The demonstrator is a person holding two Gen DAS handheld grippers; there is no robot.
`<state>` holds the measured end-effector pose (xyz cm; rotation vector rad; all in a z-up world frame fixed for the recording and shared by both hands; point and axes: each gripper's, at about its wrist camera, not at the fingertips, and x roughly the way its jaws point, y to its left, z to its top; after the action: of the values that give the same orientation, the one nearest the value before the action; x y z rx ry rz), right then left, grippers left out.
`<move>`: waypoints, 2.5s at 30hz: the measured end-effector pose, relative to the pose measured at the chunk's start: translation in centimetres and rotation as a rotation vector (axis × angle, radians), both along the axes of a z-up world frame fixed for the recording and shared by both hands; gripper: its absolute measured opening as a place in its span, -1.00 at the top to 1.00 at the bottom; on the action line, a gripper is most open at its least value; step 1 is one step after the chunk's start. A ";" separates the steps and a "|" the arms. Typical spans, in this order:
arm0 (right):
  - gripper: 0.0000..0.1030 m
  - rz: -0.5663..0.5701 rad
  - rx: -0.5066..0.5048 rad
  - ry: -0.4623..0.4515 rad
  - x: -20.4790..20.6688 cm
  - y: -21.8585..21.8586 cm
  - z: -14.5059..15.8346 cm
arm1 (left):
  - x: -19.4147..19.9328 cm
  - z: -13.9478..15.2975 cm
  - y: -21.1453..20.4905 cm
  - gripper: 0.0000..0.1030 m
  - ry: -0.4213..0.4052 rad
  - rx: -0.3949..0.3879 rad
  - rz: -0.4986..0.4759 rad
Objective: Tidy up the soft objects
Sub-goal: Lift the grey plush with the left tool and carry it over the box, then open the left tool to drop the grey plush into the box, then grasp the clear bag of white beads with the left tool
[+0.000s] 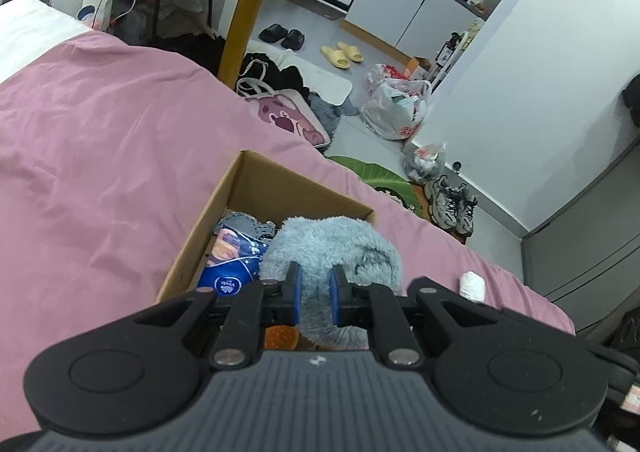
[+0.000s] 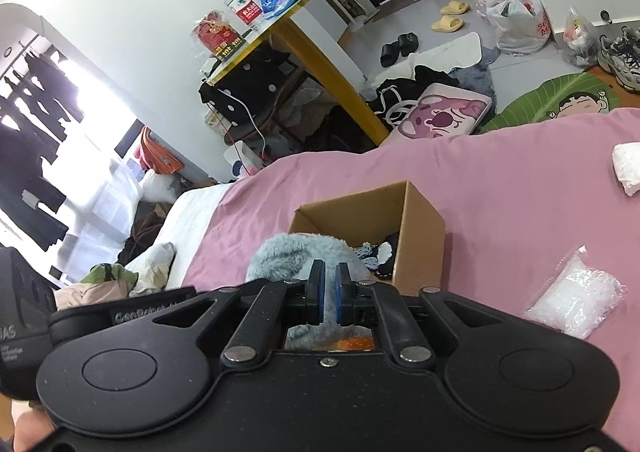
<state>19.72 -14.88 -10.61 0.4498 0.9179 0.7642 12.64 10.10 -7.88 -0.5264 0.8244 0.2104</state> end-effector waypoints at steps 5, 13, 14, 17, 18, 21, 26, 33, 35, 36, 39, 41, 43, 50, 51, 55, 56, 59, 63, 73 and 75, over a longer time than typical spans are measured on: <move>0.85 -0.029 -0.007 0.029 0.6 -0.9 -0.5 | 1.4 -0.8 0.4 0.76 0.027 0.005 0.013; 0.85 -0.140 -0.018 0.028 1.6 -3.9 -0.4 | 3.3 -2.8 0.7 0.75 0.114 0.009 0.032; 0.85 -0.147 -0.015 0.026 1.7 -4.3 -0.3 | 3.4 -3.0 0.7 0.74 0.122 0.011 0.033; 0.85 -0.151 -0.036 0.019 2.1 -5.0 0.0 | 4.2 -3.4 0.6 0.70 0.140 -0.014 0.002; 0.84 -0.149 -0.058 0.012 2.1 -5.2 0.1 | 4.3 -3.4 0.6 0.69 0.135 -0.026 -0.009; 0.80 -0.128 -0.099 0.014 2.4 -5.7 0.2 | 4.6 -3.2 0.1 0.66 0.138 -0.022 -0.019; 0.67 -0.129 -0.135 0.015 2.7 -6.5 0.4 | 4.5 -2.4 -1.2 0.55 0.120 -0.030 -0.033; 0.50 -0.100 -0.166 0.006 2.6 -7.2 0.6 | 4.4 -0.6 -3.4 0.00 0.090 0.008 -0.042; 0.39 -0.088 -0.184 -0.002 2.7 -7.6 0.9 | 4.3 -0.2 -4.0 -0.10 0.083 0.005 -0.038; 0.35 -0.082 -0.193 -0.008 2.8 -7.8 1.0 | 4.2 -0.1 -4.2 -0.15 0.080 0.005 -0.036; 0.19 -0.077 -0.218 -0.023 3.1 -8.8 1.2 | 4.1 0.2 -5.0 -0.23 0.075 0.004 -0.032; 0.19 -0.081 -0.217 -0.021 3.3 -9.6 1.1 | 4.0 0.4 -5.6 -0.27 0.067 -0.001 -0.032; 0.19 -0.092 -0.213 -0.012 3.5 -10.4 0.8 | 3.9 0.5 -6.1 -0.32 0.062 -0.006 -0.036; 0.12 -0.082 -0.219 -0.023 4.0 -11.7 0.8 | 4.2 0.9 -8.7 -0.34 0.054 0.019 -0.075; 0.12 -0.083 -0.220 -0.024 4.2 -11.9 0.8 | 4.1 0.9 -9.1 -0.34 0.054 0.026 -0.080; 0.12 -0.092 -0.208 -0.013 4.6 -13.1 0.5 | 4.4 0.5 -10.2 -0.34 0.065 0.028 -0.084; 0.11 -0.099 -0.204 -0.008 4.7 -13.4 0.4 | 4.4 0.3 -10.6 -0.34 0.068 0.029 -0.087; 0.10 -0.116 -0.184 0.002 4.9 -14.1 0.0 | 4.7 -0.1 -11.6 -0.34 0.076 0.037 -0.091; 0.10 -0.129 -0.171 0.014 5.2 -14.8 -0.3 | 5.1 -1.3 -12.9 -0.34 0.099 0.031 -0.090; 0.09 -0.159 -0.144 0.060 6.0 -16.2 -2.1 | 5.9 -5.1 -14.8 -0.34 0.149 0.020 -0.059; 0.08 -0.160 -0.142 0.072 6.4 -16.3 -2.6 | 6.1 -5.9 -15.2 -0.33 0.157 0.010 -0.052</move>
<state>26.13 -31.17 -13.17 0.4219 0.9838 0.5357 18.78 -5.06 -13.83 -0.4829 0.9882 0.2098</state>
